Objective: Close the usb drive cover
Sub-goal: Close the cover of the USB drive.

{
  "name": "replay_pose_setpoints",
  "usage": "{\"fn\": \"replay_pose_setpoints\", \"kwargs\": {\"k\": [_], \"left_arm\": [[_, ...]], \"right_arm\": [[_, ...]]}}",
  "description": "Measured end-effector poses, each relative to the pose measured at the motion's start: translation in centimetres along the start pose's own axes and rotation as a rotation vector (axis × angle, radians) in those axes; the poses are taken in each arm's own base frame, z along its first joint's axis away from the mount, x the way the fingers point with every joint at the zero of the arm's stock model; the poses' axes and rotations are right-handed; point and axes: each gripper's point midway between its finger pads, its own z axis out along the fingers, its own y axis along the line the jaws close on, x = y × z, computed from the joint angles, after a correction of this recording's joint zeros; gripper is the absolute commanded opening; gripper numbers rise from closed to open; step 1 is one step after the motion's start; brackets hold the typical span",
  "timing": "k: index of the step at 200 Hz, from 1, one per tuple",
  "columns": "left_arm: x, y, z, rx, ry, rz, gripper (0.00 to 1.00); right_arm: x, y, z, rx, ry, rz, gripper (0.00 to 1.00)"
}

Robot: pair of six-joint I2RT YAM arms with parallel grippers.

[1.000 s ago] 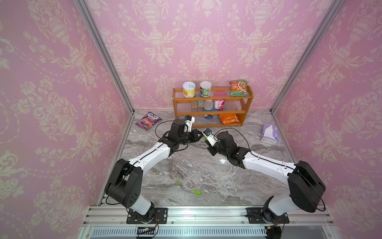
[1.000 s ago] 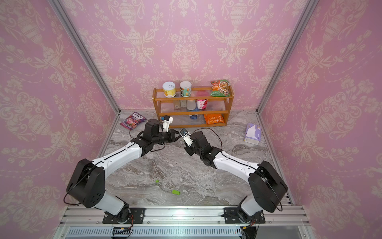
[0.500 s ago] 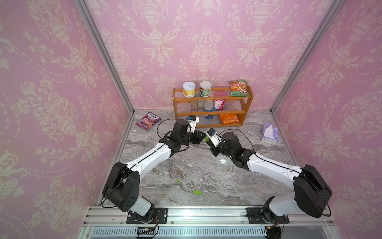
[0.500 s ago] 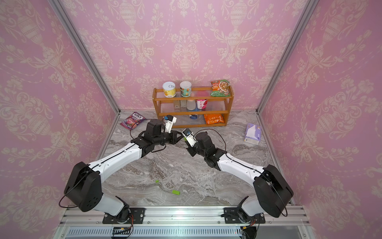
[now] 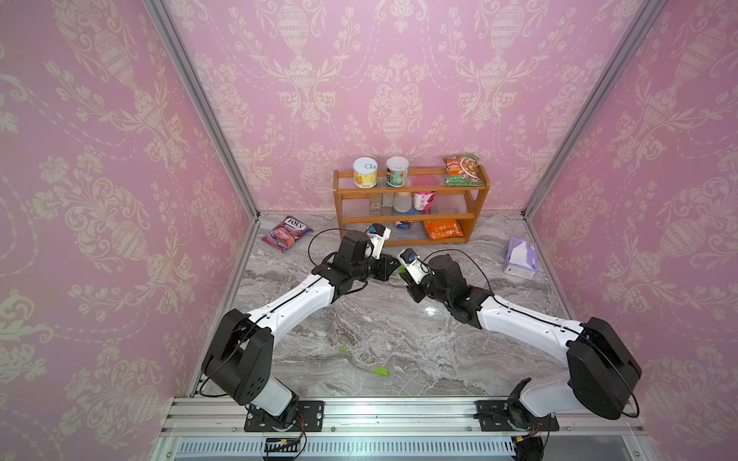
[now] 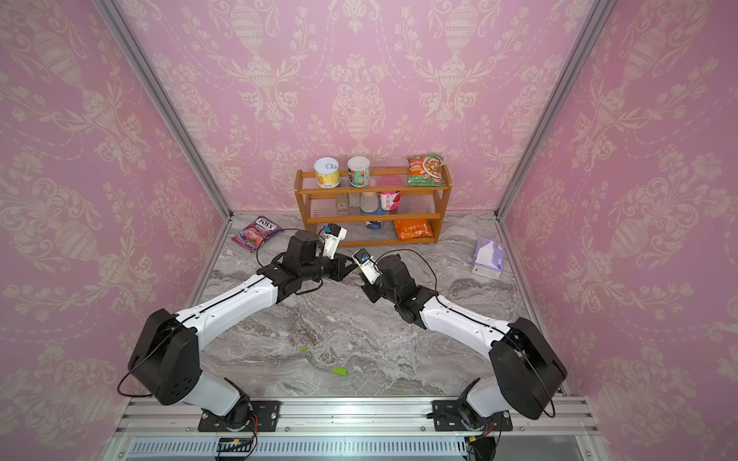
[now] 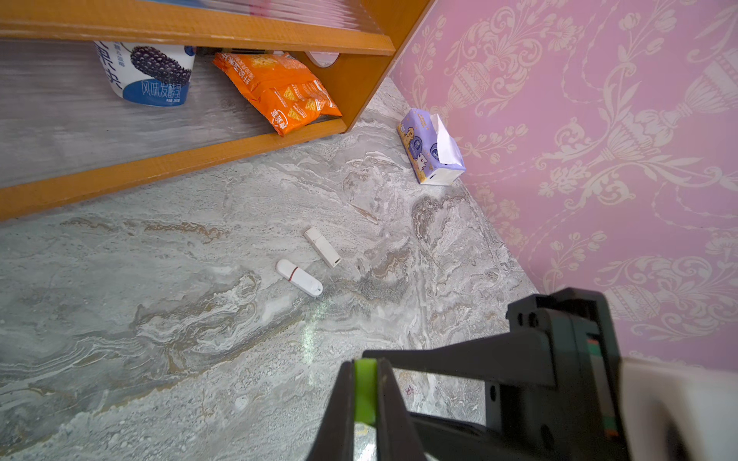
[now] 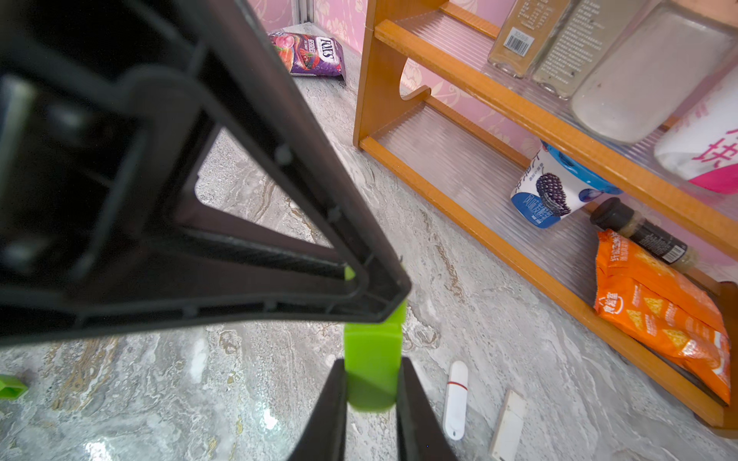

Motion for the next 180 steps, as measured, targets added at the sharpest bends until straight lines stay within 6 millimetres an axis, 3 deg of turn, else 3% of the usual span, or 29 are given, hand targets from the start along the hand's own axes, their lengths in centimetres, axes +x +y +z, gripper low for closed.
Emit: {"fn": "replay_pose_setpoints", "kwargs": {"k": [104,180], "left_arm": [[0.0,-1.1,1.2,0.031,0.016,0.15,0.1],[2.6,-2.3,2.3,0.159,0.125,0.128,0.05]], "right_arm": [[0.3,-1.0,-0.7,-0.032,0.006,0.038,0.0],[2.9,-0.2,-2.4,-0.073,-0.009,0.04,0.0]]}}
